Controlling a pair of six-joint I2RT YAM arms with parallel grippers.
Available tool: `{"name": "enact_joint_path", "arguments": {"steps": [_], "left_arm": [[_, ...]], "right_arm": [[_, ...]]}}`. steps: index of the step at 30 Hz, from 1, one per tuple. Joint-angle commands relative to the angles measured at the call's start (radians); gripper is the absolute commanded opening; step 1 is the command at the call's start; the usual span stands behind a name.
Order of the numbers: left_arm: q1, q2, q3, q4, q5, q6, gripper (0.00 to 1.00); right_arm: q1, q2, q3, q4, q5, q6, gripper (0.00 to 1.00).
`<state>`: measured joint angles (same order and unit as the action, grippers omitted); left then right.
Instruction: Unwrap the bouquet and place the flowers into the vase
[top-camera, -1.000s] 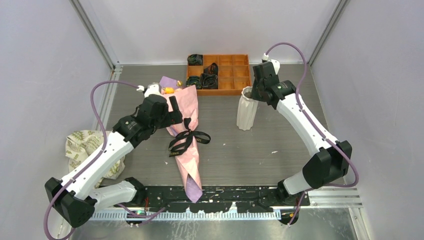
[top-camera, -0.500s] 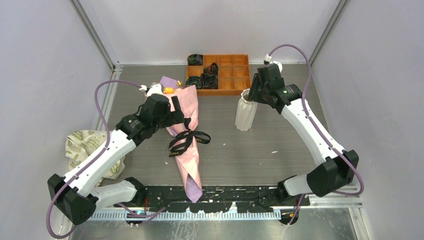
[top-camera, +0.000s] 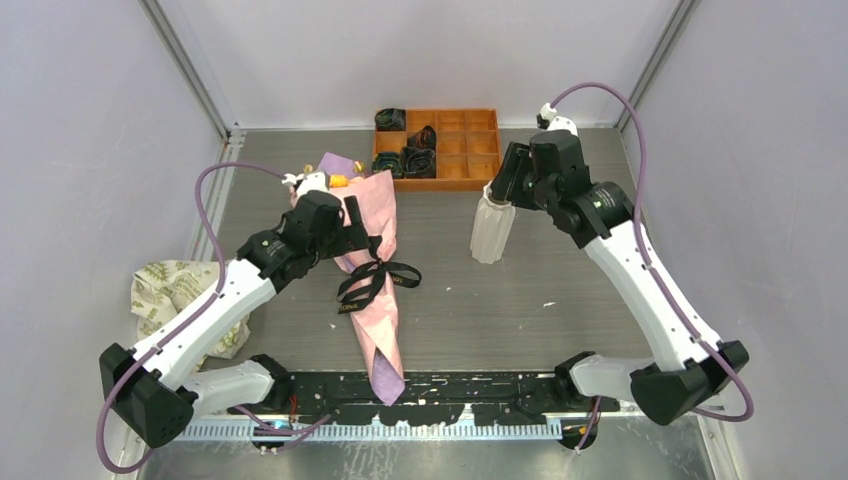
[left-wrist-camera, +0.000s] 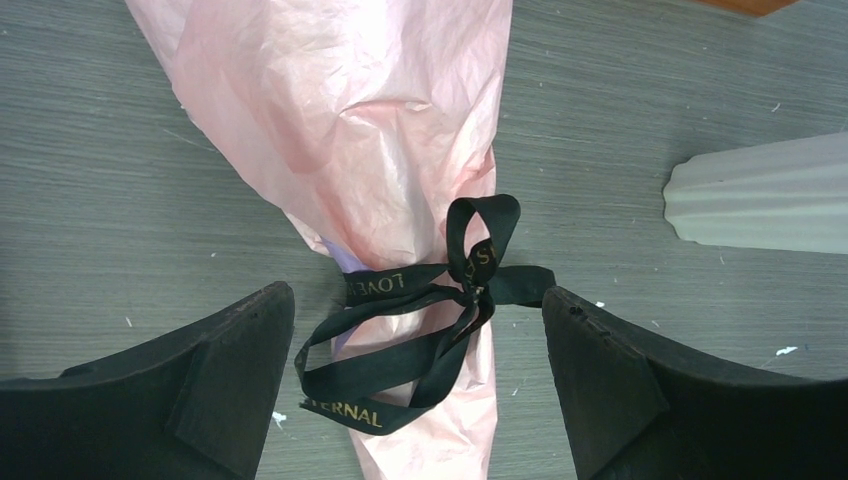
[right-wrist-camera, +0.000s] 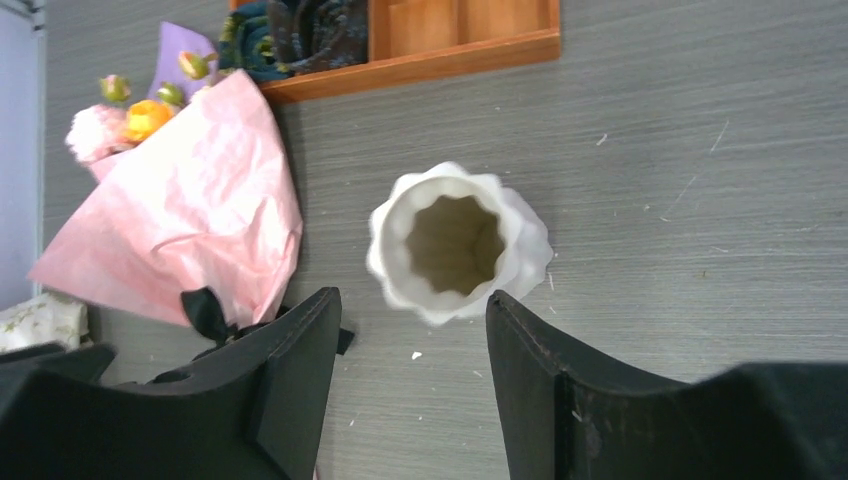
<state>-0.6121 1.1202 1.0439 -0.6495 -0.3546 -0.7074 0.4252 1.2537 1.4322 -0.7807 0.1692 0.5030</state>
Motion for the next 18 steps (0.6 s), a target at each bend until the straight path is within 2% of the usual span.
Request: {"name": "enact_joint_path", "arguments": {"steps": [1, 5, 7, 9, 12, 15, 18], "left_arm": [[0.005, -0.023, -0.025, 0.035, -0.066, -0.023, 0.94], [0.021, -0.081, -0.055, -0.011, -0.162, -0.086, 0.94], [0.045, -0.146, -0.081, -0.019, -0.186, -0.129, 0.94], [0.061, -0.232, -0.11, -0.027, -0.224, -0.159, 0.95], [0.065, -0.355, -0.134, -0.055, -0.295, -0.178, 0.95], [0.066, -0.459, -0.131, -0.12, -0.367, -0.196, 0.94], [0.066, -0.528, -0.129, -0.144, -0.402, -0.196, 0.94]], "right_arm": [[0.155, -0.111, 0.132, -0.043, 0.111, -0.02, 0.61], [0.409, -0.105, 0.15, -0.077, 0.26, -0.013, 0.6], [0.555, -0.072, 0.112, -0.071, 0.31, 0.007, 0.58], [0.645, -0.006, 0.069, -0.056, 0.326, 0.036, 0.57], [0.704, 0.093, -0.002, -0.01, 0.297, 0.087, 0.53], [0.713, 0.162, -0.074, 0.089, 0.215, 0.116, 0.51], [0.713, 0.254, -0.071, 0.14, 0.172, 0.117, 0.51]]}}
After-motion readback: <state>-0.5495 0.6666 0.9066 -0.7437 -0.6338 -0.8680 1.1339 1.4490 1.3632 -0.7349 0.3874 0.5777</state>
